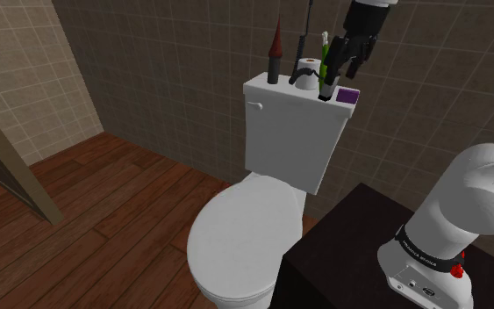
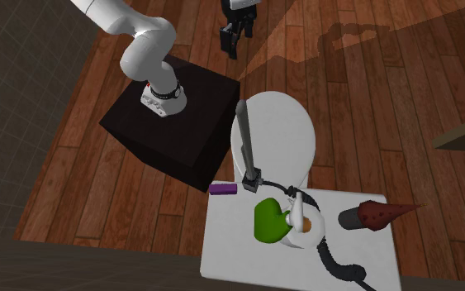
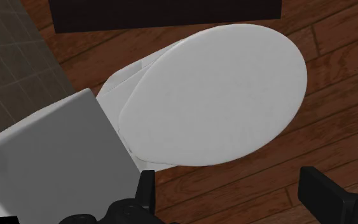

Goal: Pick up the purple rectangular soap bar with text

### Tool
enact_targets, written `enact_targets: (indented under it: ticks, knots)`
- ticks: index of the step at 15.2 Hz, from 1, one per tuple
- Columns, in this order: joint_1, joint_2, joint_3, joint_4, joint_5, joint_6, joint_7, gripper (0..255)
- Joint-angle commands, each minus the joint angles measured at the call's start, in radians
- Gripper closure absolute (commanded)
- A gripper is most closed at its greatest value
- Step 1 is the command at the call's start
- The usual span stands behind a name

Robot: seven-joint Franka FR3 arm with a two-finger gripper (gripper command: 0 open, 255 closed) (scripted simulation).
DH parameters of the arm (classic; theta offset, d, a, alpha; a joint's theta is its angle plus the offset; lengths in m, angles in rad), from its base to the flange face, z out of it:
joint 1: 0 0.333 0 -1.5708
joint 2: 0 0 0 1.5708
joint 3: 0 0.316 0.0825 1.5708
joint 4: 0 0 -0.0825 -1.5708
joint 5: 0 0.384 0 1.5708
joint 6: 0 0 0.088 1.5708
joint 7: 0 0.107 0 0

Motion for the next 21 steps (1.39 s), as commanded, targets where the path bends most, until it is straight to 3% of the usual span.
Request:
enact_targets:
  ticks: [1,11,21]
  knots:
    - [0.0,0.0,0.0,0.0,0.0,0.0,0.0,0]
    - [-0.064,0.117,-0.222,-0.003,-0.108,0.083,-0.25,0]
    - [-0.101,0.352,-0.436,0.114,-0.151,0.173,-0.503,0]
